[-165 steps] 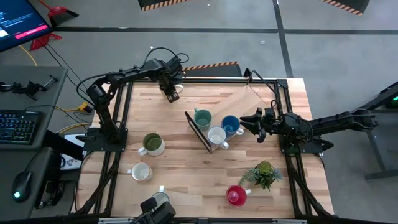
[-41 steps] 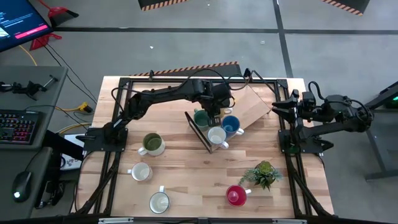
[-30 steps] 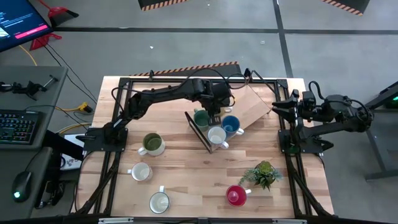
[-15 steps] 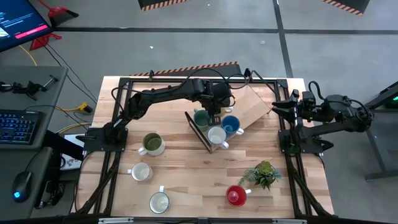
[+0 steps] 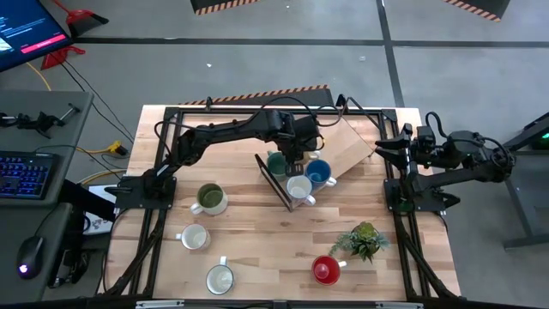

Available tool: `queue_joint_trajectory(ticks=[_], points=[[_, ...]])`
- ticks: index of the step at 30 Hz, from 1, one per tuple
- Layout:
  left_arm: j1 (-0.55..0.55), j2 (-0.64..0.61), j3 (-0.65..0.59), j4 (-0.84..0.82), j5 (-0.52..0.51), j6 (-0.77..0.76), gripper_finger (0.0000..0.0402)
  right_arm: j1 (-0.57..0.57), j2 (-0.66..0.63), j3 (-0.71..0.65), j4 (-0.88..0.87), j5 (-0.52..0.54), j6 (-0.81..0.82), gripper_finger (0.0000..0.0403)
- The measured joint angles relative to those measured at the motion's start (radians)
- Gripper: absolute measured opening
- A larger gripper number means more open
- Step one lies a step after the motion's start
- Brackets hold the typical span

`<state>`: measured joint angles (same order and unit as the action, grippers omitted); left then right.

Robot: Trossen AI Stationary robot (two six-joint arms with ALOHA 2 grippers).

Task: Place coffee mugs
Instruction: Put the yellow mug on the shelf

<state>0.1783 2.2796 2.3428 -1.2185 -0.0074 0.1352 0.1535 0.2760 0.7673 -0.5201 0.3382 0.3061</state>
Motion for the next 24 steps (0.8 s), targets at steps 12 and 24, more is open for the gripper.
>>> queue_joint_trajectory(ticks=[12,24], points=[[-0.002,0.021,0.0,0.008,-0.002,0.001,0.0008,0.0,0.0,0.0,-0.016,0.0,0.0,0.0124],[-0.002,0.022,0.0,0.019,-0.058,-0.001,0.0073,0.0,0.0,0.0,-0.045,0.0,0.0,0.0124]])
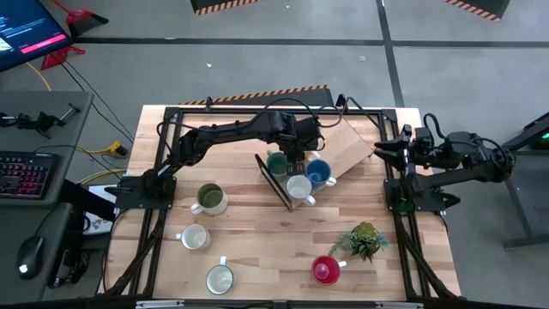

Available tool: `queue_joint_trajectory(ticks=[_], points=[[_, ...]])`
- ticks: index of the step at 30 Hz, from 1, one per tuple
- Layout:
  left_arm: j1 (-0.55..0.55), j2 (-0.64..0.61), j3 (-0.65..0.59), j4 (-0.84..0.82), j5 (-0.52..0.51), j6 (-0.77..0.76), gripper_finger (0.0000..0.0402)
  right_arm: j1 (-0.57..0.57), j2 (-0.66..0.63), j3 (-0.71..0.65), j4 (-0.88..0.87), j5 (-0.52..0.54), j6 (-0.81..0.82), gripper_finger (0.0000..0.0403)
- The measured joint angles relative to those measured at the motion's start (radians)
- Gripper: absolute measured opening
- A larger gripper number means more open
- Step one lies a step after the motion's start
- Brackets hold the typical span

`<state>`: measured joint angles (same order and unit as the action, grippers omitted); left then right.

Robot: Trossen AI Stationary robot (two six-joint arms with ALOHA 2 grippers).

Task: Place coffee mugs
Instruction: Put the yellow mug on the shelf

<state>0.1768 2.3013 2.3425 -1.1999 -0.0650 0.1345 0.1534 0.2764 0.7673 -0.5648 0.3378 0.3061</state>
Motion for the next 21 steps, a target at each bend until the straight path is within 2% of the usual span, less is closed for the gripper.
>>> queue_joint_trajectory(ticks=[21], points=[[0.006,-0.03,0.014,0.017,-0.018,0.0,0.0124,0.0,0.0,0.0,-0.023,0.0,0.0,0.0124]])
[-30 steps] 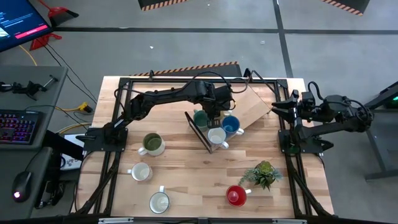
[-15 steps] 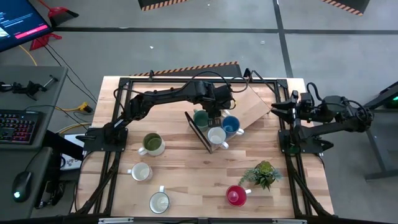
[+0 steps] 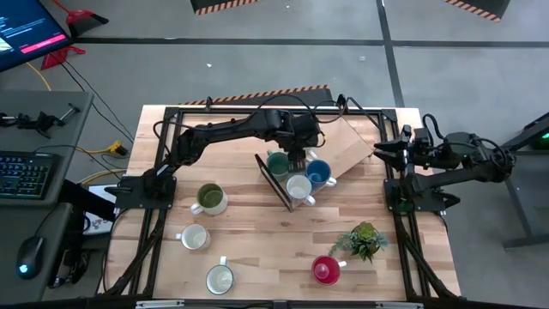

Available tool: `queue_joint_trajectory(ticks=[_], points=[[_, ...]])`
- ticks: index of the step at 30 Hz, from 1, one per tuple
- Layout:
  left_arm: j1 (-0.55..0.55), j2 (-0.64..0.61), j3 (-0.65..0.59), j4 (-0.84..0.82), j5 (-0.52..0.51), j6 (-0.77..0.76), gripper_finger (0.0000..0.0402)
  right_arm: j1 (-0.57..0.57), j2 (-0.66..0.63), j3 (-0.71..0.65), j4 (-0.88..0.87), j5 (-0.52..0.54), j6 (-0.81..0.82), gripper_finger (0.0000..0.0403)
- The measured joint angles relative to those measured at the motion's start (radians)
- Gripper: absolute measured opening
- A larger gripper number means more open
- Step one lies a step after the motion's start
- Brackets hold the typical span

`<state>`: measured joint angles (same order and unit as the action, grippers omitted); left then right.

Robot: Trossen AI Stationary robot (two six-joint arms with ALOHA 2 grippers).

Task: Place coffee mugs
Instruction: Put the yellow mug on the shelf

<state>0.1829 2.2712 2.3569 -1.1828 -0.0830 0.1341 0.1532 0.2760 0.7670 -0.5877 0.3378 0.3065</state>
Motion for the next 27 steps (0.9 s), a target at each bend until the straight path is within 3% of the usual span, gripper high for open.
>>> queue_joint_trajectory(ticks=[5,12,16,22,27], points=[[0.007,-0.022,0.0,0.008,-0.042,0.01,0.0125,0.0,0.0,0.0,-0.008,0.0,0.003,0.0124],[0.056,-0.052,0.0,0.03,-0.196,0.064,0.0125,0.0,0.0,0.0,-0.008,0.0,0.003,0.0124],[0.114,-0.052,0.0,0.031,-0.169,0.036,0.012,0.0,0.0,0.0,-0.008,0.0,0.003,0.0124],[0.181,-0.052,-0.002,0.029,-0.032,-0.089,0.0099,0.0,0.0,0.0,-0.007,0.0,0.003,0.0124],[0.192,-0.045,-0.003,0.027,-0.014,-0.112,0.0086,0.0,0.0,0.0,-0.007,0.023,0.003,0.0124]])
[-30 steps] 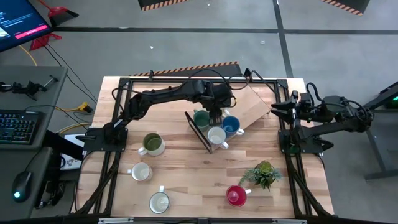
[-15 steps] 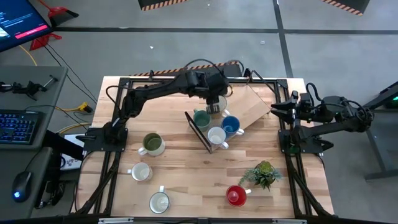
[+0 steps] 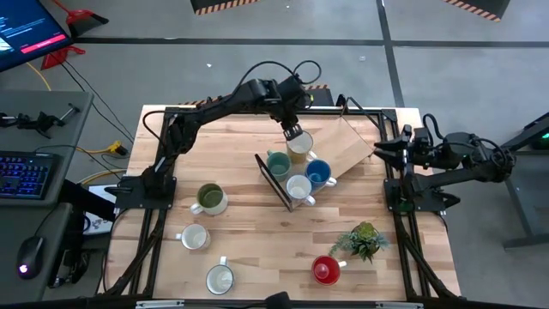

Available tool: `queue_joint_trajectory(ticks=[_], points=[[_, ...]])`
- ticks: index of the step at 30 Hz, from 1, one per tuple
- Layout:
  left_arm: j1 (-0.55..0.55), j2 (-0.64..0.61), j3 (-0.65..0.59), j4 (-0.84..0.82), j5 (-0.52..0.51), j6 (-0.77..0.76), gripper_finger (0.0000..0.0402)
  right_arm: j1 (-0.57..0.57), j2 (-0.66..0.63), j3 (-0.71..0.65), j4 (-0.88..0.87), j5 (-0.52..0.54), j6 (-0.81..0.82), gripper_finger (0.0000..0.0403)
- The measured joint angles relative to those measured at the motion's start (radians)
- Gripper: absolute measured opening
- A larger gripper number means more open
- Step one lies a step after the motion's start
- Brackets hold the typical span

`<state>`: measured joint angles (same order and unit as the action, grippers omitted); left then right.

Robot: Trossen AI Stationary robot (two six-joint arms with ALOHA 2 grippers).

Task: Place coffee mugs
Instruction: Put the yellow mug on the shelf

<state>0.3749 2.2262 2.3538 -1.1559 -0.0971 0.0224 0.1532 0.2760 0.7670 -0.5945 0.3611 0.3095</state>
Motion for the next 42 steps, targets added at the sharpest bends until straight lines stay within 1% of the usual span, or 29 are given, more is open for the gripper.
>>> queue_joint_trajectory(ticks=[5,7,15,18,22,42], points=[[-0.001,0.031,-0.002,0.005,-0.014,-0.005,0.0083,0.0,0.0,0.0,0.0,0.003,0.0,0.0124],[0.005,0.034,-0.003,-0.026,-0.013,-0.011,0.0083,0.0,0.0,0.0,0.0,0.003,0.001,0.0124],[0.007,0.049,-0.001,-0.028,-0.017,-0.014,0.0083,0.0,0.0,0.0,0.0,0.003,0.004,0.0124],[0.007,0.054,-0.002,-0.069,-0.016,-0.013,0.0083,0.0,0.0,0.0,0.0,0.003,0.001,0.0124],[0.005,0.068,-0.002,-0.076,-0.016,-0.018,0.0083,0.0,0.0,0.0,0.0,0.003,-0.003,0.0124],[-0.034,0.073,-0.001,-0.081,-0.005,0.008,0.0083,0.0,0.0,0.0,-0.001,0.003,-0.003,0.0124]])
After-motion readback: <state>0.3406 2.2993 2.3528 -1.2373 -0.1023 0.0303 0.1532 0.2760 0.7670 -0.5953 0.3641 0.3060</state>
